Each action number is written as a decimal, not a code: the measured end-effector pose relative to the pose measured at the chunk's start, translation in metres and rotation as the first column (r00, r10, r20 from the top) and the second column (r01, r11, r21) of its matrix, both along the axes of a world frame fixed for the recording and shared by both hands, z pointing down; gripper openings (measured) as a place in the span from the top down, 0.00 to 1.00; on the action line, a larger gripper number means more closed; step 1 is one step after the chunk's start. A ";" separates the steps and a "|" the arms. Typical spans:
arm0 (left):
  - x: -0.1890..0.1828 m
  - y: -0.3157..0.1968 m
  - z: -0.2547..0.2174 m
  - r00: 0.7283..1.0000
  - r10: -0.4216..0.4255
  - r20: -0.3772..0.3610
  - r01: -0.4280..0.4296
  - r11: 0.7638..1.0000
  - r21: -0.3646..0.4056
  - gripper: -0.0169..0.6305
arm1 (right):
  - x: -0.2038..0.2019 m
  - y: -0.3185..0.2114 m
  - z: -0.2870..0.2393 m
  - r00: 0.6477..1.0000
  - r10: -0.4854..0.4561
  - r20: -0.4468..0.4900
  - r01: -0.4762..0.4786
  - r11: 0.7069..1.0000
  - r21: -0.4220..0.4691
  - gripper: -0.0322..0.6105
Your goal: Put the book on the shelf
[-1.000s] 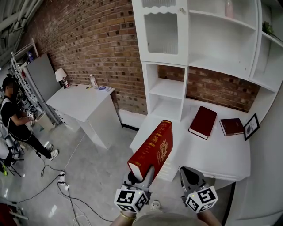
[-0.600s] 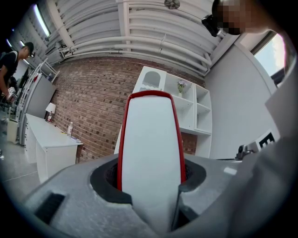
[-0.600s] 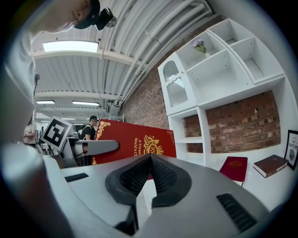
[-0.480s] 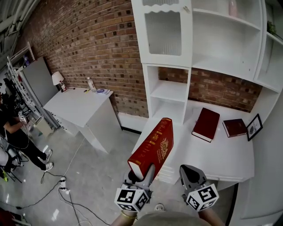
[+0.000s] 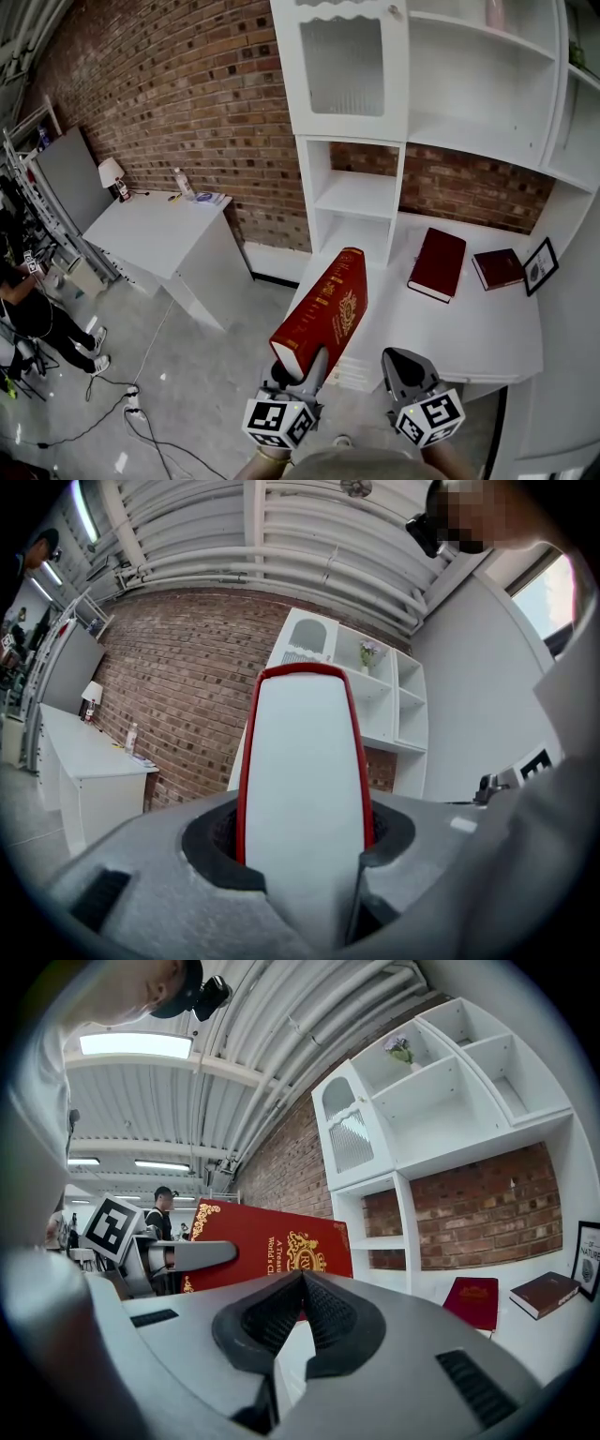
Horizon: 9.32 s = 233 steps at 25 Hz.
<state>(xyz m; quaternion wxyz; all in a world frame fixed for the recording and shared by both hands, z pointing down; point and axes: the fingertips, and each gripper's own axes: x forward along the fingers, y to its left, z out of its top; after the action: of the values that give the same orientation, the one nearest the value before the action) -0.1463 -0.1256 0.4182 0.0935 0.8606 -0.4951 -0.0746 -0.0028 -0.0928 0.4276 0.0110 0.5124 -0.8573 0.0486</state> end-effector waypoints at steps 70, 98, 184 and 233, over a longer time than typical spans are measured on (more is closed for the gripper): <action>0.065 -0.206 -0.054 0.988 -0.152 0.009 0.150 0.983 0.110 0.61 | 0.080 -0.207 -0.025 0.992 -0.129 0.015 0.128 0.991 0.049 0.94; 0.080 -0.282 -0.075 0.975 -0.214 0.054 0.200 0.959 0.200 0.61 | 0.095 -0.254 -0.013 0.987 -0.158 0.030 0.156 0.987 0.044 0.94; 0.149 -0.465 -0.027 0.960 -0.133 0.245 0.140 0.990 -0.012 0.61 | 0.112 -0.269 0.002 0.989 -0.135 0.055 0.136 0.991 -0.002 0.94; 0.098 -0.279 -0.062 0.988 -0.129 0.083 0.123 0.990 0.068 0.80 | 0.054 -0.169 -0.003 0.991 -0.131 0.008 0.131 0.991 0.014 0.94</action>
<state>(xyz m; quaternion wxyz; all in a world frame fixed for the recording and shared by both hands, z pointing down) -0.0481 -0.4044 0.3565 0.0397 0.8325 -0.5496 -0.0581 0.0508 -0.2617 0.4248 0.0071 0.4548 -0.8895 0.0442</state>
